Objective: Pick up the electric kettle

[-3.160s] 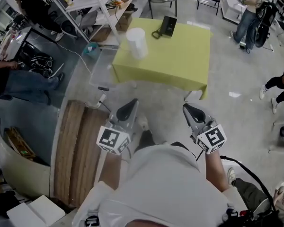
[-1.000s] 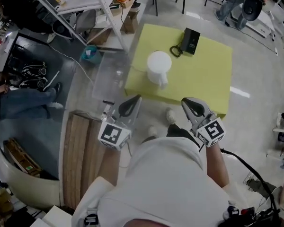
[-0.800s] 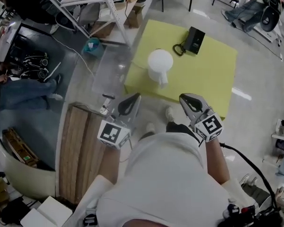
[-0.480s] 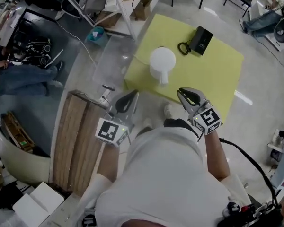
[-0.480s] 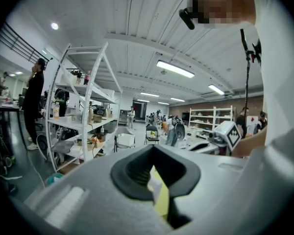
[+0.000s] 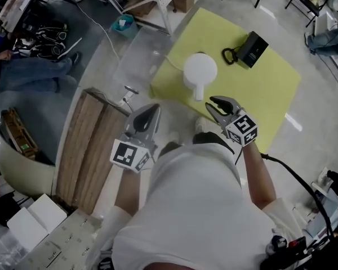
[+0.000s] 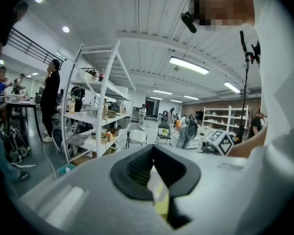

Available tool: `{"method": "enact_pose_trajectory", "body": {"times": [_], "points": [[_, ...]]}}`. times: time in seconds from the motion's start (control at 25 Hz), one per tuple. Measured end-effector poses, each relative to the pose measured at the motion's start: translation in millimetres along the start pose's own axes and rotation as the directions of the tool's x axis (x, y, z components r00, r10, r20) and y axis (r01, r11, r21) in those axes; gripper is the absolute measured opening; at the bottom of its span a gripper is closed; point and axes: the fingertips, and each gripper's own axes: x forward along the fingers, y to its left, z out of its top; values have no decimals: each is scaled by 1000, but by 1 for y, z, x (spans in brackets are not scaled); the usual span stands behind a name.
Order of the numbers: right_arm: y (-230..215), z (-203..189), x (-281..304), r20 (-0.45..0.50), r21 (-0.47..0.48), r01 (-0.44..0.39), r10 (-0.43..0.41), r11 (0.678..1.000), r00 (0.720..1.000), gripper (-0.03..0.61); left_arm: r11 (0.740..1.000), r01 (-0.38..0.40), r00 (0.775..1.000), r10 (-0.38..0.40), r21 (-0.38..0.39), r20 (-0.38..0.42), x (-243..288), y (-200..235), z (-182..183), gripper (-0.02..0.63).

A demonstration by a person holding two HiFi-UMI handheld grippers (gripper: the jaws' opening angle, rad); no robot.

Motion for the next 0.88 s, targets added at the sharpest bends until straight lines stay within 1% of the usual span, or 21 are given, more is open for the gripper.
{"method": "enact_pose_trajectory", "body": {"times": [0.12,0.36,0.68,0.88], "points": [[-7,-13,14,-37,17,-36,37,999,999,114,999,-46,999,46,-27,-2,-3,10,-6,5],[-18,-37,37,-108,21,-82,84,996,991,176,993,-111,993,110,-41,-31,-9,22,-17,4],[-22,-59,58,-153,36,-149,153,988,976,192,984,-167,985,165,-60,-43,-11,28,-24,5],[-20,-70,66,-184,8,-194,193,981,964,196,978,-199,979,195,-70,-52,-13,30,-26,5]]}}
